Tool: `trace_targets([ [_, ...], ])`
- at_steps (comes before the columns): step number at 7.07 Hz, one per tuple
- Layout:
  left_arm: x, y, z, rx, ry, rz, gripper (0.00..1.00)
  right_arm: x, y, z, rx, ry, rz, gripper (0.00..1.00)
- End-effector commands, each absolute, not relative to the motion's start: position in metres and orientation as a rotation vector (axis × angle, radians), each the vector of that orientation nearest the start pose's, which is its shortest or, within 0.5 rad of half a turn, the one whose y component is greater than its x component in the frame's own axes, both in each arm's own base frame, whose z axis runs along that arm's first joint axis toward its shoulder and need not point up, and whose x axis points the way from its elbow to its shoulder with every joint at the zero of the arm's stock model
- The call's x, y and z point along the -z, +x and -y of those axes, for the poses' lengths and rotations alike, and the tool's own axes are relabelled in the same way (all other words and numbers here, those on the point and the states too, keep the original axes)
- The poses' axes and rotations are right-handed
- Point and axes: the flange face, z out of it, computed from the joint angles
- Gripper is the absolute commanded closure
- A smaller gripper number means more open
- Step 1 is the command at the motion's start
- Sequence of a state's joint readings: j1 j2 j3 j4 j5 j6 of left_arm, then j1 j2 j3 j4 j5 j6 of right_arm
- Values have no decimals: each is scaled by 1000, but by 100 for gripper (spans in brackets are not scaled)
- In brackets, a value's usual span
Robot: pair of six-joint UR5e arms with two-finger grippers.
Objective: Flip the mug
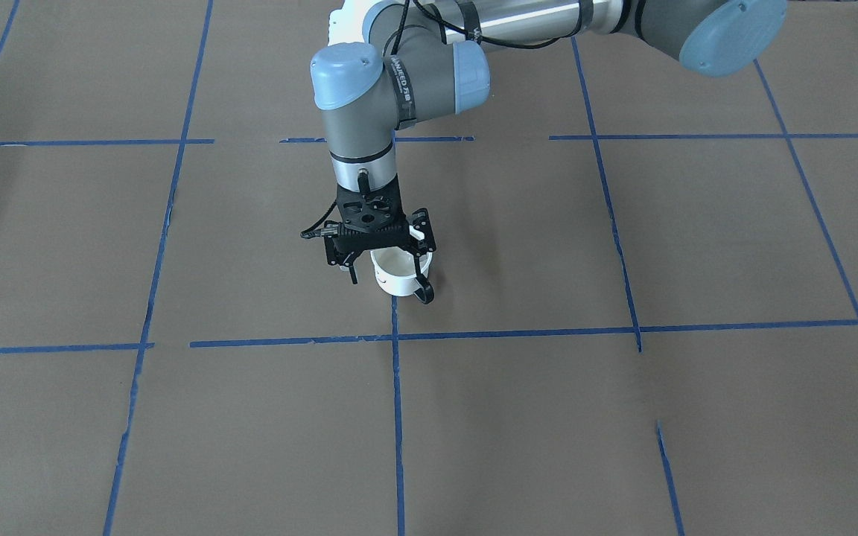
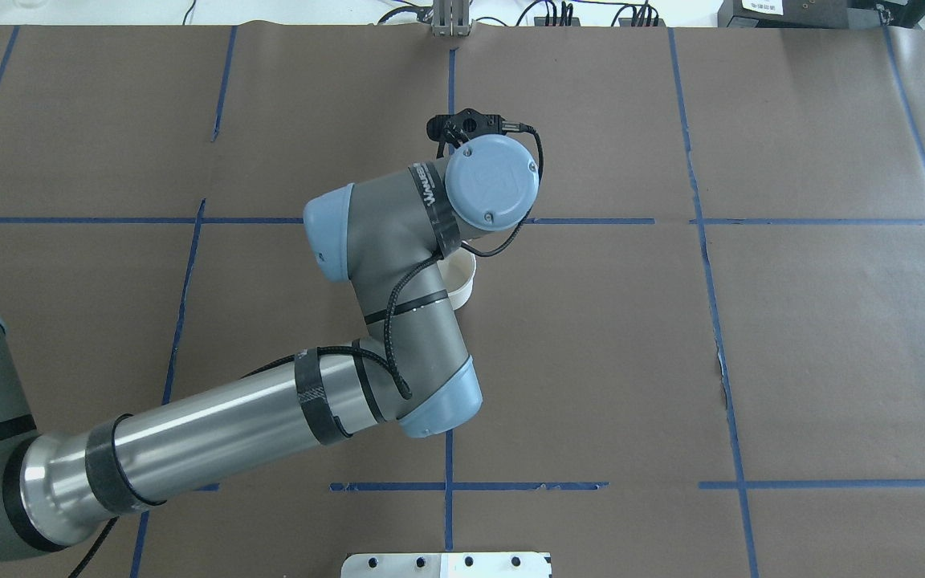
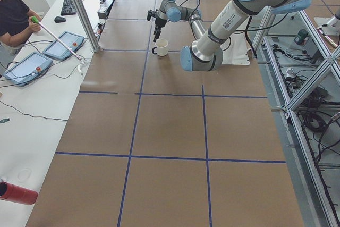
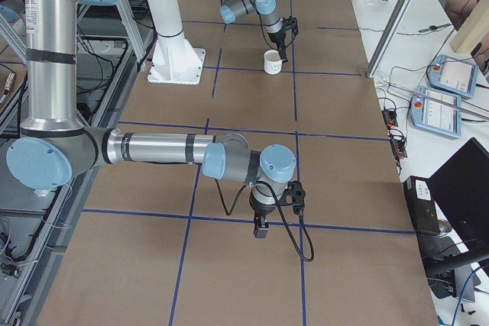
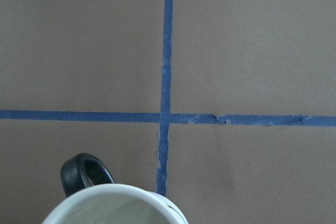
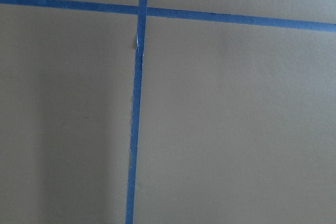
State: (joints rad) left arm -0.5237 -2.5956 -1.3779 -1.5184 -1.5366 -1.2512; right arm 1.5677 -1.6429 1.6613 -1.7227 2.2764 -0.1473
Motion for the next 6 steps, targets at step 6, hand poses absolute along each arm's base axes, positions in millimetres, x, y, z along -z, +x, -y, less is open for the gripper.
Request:
trace_targets([
  [6, -299, 234, 564, -177, 211, -766, 0, -668, 67, 450, 97, -77, 712, 0],
])
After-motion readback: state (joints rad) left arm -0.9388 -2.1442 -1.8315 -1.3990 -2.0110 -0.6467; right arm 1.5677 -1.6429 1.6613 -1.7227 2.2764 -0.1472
